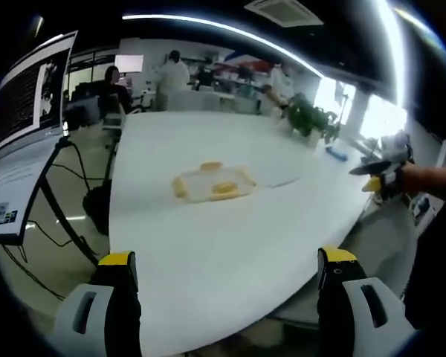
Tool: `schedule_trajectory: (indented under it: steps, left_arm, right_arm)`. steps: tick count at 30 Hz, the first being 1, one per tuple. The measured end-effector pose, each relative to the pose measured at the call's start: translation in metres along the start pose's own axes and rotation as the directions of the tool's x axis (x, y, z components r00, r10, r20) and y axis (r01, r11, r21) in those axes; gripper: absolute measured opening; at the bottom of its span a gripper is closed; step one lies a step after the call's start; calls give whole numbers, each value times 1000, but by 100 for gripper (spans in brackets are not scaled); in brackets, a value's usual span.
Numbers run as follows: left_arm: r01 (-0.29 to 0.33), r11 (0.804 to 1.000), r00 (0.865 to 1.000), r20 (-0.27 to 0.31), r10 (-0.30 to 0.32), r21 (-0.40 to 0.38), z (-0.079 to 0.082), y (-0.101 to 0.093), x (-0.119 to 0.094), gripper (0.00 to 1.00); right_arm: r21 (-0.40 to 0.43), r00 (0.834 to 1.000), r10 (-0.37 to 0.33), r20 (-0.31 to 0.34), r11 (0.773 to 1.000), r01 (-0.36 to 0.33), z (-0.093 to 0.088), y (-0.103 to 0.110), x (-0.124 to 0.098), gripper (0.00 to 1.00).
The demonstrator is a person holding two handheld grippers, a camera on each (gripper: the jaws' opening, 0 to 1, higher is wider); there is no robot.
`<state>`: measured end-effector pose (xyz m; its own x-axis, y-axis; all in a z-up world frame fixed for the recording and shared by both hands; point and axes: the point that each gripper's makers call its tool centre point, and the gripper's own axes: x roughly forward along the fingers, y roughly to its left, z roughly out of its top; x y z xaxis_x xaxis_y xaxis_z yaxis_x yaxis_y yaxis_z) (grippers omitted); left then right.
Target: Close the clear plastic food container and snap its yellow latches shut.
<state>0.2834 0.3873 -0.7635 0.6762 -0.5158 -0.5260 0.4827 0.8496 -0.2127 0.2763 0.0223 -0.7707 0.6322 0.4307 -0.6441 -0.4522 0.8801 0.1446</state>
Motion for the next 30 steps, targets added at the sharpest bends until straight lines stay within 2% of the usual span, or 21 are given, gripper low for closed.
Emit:
schedule_trajectory:
  steps: [9,14,16,19,30]
  left_arm:
    - [0,1000,1000,5,0,7,-7,15,0,99]
    - [14,1000,1000,-16,-14,22,-16,17,4,99]
    - [18,1000,1000,-13,-17,22,-16,17,5,99]
    - [21,1000,1000,-9,-21,20,-16,19,7,99]
    - [8,999,1000,4,-8,31,5,22,20,99]
  right_arm:
    - [-34,1000,-2,-19,999,1,11,15,13,100]
    - [-45,1000,0,-22,999,-1,14,22,20,100]
    - [-69,999,-6,-42,998,3,14,24,22,99]
    - [-92,999,3,-37,996,-6,22,28,26,99]
    - [-151,998,60,-22,987,-63,55,36,45,99]
